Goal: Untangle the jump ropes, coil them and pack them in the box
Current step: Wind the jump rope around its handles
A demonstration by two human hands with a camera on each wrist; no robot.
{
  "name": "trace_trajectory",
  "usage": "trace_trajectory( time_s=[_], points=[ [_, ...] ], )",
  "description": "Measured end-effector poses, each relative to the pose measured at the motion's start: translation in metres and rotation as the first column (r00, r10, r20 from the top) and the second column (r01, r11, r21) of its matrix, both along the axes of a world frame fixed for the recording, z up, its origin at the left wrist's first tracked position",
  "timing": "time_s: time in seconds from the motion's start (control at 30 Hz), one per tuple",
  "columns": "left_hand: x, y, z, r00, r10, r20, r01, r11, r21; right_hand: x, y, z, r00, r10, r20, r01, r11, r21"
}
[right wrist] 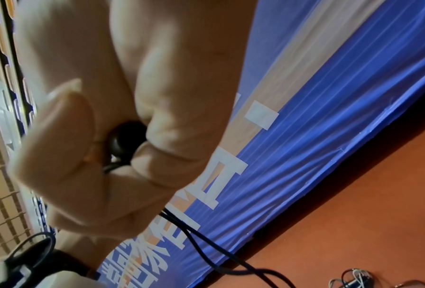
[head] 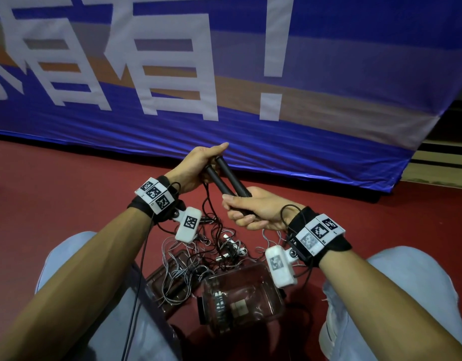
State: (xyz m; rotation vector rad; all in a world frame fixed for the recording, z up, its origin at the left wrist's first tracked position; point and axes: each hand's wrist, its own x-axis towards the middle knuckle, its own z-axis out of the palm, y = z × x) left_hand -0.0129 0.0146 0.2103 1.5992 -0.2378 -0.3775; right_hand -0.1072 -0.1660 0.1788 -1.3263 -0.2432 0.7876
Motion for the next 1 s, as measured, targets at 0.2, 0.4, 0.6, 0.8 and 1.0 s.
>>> trace_trajectory(
  time_s=[0.2, 0.4, 0.6, 0.8, 1.0],
  points=[
    [0.002, -0.005, -0.004, 0.998, 0.030, 0.063, -0.025, 0.997, -0.070, -0.001, 0.008, 0.001, 0.959, -0.250, 0.131, 0.232, 0.962, 0.143],
    [-0.004, -0.024, -0.021, 0.993, -0.022, 0.114, 0.019, 0.999, 0.029, 0.009, 0.018, -0.003, 0.695, -0.648, 0.311, 0.610, 0.761, 0.221],
    [-0.021, -0.041, -0.037, 0.997, -0.031, 0.074, 0.016, 0.980, 0.197, 0.018, 0.026, -0.002, 0.636, -0.687, 0.352, 0.625, 0.726, 0.287],
    [-0.034, -0.042, -0.067, 0.986, -0.162, -0.046, 0.169, 0.949, 0.268, 0.019, 0.027, -0.015, 0.702, -0.685, 0.195, 0.628, 0.725, 0.284],
    [-0.007, -0.011, -0.063, 0.876, -0.289, 0.386, -0.002, 0.798, 0.602, 0.017, 0.027, -0.026, 0.732, -0.678, 0.066, 0.650, 0.724, 0.232]
  ],
)
